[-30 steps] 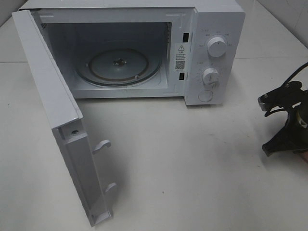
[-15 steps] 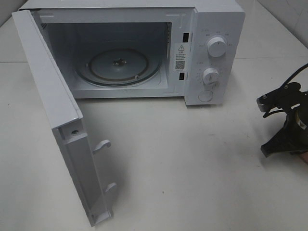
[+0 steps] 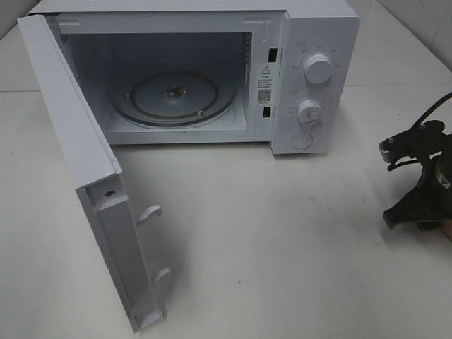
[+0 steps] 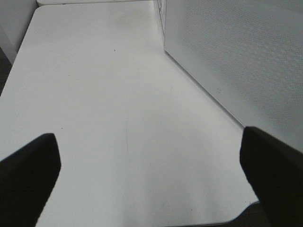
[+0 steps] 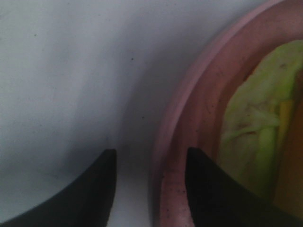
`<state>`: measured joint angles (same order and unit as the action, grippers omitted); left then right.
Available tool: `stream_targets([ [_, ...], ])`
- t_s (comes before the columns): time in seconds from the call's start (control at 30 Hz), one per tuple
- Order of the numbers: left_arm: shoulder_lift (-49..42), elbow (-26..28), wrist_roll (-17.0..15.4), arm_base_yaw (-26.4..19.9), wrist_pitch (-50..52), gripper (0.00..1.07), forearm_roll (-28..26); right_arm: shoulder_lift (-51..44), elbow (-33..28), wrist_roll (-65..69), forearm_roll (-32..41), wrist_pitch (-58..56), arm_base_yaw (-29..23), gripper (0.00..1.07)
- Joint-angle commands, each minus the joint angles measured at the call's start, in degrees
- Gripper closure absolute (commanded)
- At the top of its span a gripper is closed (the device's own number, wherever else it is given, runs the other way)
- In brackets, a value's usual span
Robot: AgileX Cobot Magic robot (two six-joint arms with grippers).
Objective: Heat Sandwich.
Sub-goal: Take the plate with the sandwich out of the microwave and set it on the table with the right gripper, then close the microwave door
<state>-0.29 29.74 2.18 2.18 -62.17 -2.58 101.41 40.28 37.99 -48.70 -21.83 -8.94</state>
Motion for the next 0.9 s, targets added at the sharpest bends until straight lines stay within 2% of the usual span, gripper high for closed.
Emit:
stream_targets([
  [0.03, -0.69, -0.11, -0.11, -0.29, 0.74, 0.09, -0.11, -2.86, -0.11, 0.46, 1.26, -1.09, 0.11, 0.54],
  [0.13, -0.69, -0.11, -0.11, -0.29, 0.74, 0.09, -0.11, -5.56, -0.11, 0.06, 5.39, -1.09, 0.11, 0.53],
  [0.33, -0.69, -0.11, -0.11, -0.29, 0.74, 0.09, -0.11, -9.34, -0.11, -3.15, 8.48, -2.01, 0.11, 0.50],
  [0.5, -0.69, -0.11, -0.11, -0.29, 0.74, 0.09, -0.11, -13.64, -0.17, -6.30, 12.95, -2.75, 0.11, 0.42],
  [0.57, -0.69, -0.11, -0.11, -0.29, 0.74, 0.09, -0.11, -16.10, -0.17, -10.43, 16.96, -4.24, 0.11, 0.36],
  [0.6, -0.69, -0.11, -0.11, -0.29, 0.74, 0.09, -0.11, -16.10, -0.17, -10.43, 16.96, -4.24, 0.11, 0.36],
  [0.7, -0.69, -0.11, -0.11, -0.29, 0.74, 0.09, -0.11, -19.48, -0.17, -16.16, 24.24, -6.47, 0.11, 0.33],
  [0.9, -0.69, -0.11, -0.11, -0.29, 0.74, 0.09, -0.11, -23.89, -0.17, -23.78, 32.20, -8.48, 0.11, 0.33],
])
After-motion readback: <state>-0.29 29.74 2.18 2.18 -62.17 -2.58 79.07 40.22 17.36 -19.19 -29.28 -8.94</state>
